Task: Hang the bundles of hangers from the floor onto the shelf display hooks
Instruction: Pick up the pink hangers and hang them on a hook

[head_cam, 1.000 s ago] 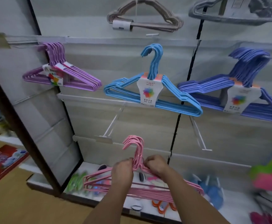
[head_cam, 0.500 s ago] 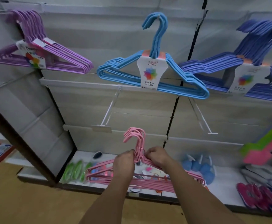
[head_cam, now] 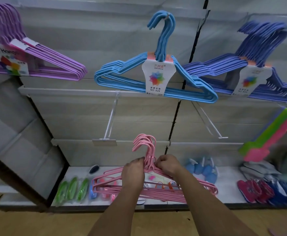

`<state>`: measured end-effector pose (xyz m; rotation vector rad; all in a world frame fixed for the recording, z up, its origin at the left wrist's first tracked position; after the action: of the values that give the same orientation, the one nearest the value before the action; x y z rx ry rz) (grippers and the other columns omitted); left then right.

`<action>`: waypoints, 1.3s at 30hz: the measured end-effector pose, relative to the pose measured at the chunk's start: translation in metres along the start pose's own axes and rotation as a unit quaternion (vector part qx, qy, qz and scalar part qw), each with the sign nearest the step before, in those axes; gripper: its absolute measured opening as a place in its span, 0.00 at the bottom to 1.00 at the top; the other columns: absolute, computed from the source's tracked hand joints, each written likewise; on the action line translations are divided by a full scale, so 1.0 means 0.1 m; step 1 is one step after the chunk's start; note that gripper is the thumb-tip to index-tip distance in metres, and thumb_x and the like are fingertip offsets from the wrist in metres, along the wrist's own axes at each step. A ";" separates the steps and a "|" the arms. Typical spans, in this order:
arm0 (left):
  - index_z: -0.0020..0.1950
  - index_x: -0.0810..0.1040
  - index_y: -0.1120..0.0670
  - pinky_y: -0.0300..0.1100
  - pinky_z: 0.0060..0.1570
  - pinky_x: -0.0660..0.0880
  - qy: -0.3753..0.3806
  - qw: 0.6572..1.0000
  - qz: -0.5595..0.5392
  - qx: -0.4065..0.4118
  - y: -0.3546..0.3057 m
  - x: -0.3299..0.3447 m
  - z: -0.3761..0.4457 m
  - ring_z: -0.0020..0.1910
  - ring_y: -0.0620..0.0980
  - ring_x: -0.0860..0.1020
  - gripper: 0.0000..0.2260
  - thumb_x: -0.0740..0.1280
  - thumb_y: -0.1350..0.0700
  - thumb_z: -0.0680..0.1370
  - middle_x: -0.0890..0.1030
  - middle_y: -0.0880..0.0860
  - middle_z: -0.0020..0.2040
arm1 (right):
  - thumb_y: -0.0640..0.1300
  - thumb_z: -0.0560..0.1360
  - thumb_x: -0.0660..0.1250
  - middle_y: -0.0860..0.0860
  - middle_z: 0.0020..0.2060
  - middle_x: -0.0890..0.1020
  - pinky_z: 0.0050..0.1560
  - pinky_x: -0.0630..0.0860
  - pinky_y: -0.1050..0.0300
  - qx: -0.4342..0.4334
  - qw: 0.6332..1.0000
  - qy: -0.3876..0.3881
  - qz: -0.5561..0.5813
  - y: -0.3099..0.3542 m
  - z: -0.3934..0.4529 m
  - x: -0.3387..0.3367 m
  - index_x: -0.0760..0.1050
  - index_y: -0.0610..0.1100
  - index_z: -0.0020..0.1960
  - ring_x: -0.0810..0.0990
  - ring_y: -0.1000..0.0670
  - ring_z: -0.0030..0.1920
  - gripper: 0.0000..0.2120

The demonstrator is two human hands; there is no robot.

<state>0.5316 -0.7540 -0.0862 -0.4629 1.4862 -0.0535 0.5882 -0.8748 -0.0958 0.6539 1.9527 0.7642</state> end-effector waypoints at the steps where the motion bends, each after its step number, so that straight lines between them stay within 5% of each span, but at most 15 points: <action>1: 0.60 0.75 0.52 0.40 0.47 0.72 -0.006 1.000 -0.004 0.003 0.01 -0.01 0.01 0.47 0.50 0.78 0.11 0.59 0.60 0.80 0.81 0.52 0.50 | 0.38 0.75 0.66 0.45 0.34 0.77 0.39 0.68 0.60 0.001 1.000 -0.002 0.000 0.00 0.01 0.00 0.76 0.42 0.35 0.73 0.50 0.34 0.10; 10: 0.76 0.56 0.52 0.46 0.68 0.66 0.015 0.999 0.033 0.024 0.33 0.10 0.07 0.67 0.50 0.70 0.26 0.58 0.62 0.79 0.67 0.52 0.72 | 0.36 0.73 0.65 0.42 0.37 0.82 0.51 0.77 0.47 0.009 0.999 -0.020 0.041 0.02 0.09 0.34 0.78 0.45 0.32 0.79 0.44 0.40 0.13; 18: 0.78 0.46 0.53 0.47 0.74 0.55 0.045 0.997 0.052 0.035 0.46 0.14 0.11 0.76 0.50 0.55 0.31 0.55 0.65 0.79 0.54 0.52 0.78 | 0.34 0.76 0.62 0.50 0.28 0.75 0.38 0.67 0.58 0.006 0.999 -0.010 0.041 -0.02 0.25 0.46 0.73 0.46 0.30 0.71 0.51 0.31 0.17; 22: 0.78 0.46 0.52 0.47 0.73 0.57 0.027 0.998 0.035 0.036 0.45 0.10 0.18 0.75 0.50 0.59 0.31 0.56 0.65 0.79 0.55 0.52 0.78 | 0.36 0.78 0.62 0.50 0.30 0.76 0.36 0.66 0.59 -0.023 0.999 -0.028 0.023 0.05 0.41 0.39 0.71 0.47 0.30 0.71 0.52 0.33 0.18; 27: 0.78 0.45 0.52 0.46 0.74 0.55 0.010 0.999 0.036 0.028 0.47 0.11 0.26 0.76 0.49 0.54 0.31 0.55 0.66 0.79 0.52 0.51 0.79 | 0.42 0.78 0.63 0.39 0.41 0.82 0.40 0.67 0.56 -0.058 0.997 -0.043 0.014 0.09 0.55 0.33 0.73 0.49 0.32 0.76 0.46 0.40 0.16; 33: 0.78 0.45 0.52 0.46 0.74 0.56 0.001 0.999 0.028 0.035 0.46 0.07 0.32 0.76 0.50 0.55 0.30 0.53 0.65 0.79 0.52 0.52 0.78 | 0.47 0.78 0.64 0.49 0.32 0.78 0.39 0.68 0.55 -0.071 0.995 -0.076 0.001 0.11 0.64 0.29 0.73 0.51 0.32 0.76 0.45 0.38 0.15; 39: 0.73 0.63 0.50 0.43 0.68 0.64 -0.029 0.995 -0.012 0.091 0.37 -0.05 0.42 0.71 0.51 0.65 0.20 0.56 0.58 0.81 0.64 0.51 0.73 | 0.50 0.79 0.63 0.50 0.36 0.80 0.37 0.68 0.57 -0.067 0.987 -0.136 -0.061 0.15 0.72 0.05 0.82 0.49 0.48 0.78 0.46 0.40 0.09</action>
<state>0.5620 -0.7071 -0.0928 -0.3317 1.4034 -0.1913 0.6522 -0.8436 -0.1163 0.5222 1.6613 0.6844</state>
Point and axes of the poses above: each hand's wrist, its own z-axis towards the middle knuckle, its own x-axis out of the palm, y = z × x, the point moved 8 cm from there along z, towards the middle knuckle
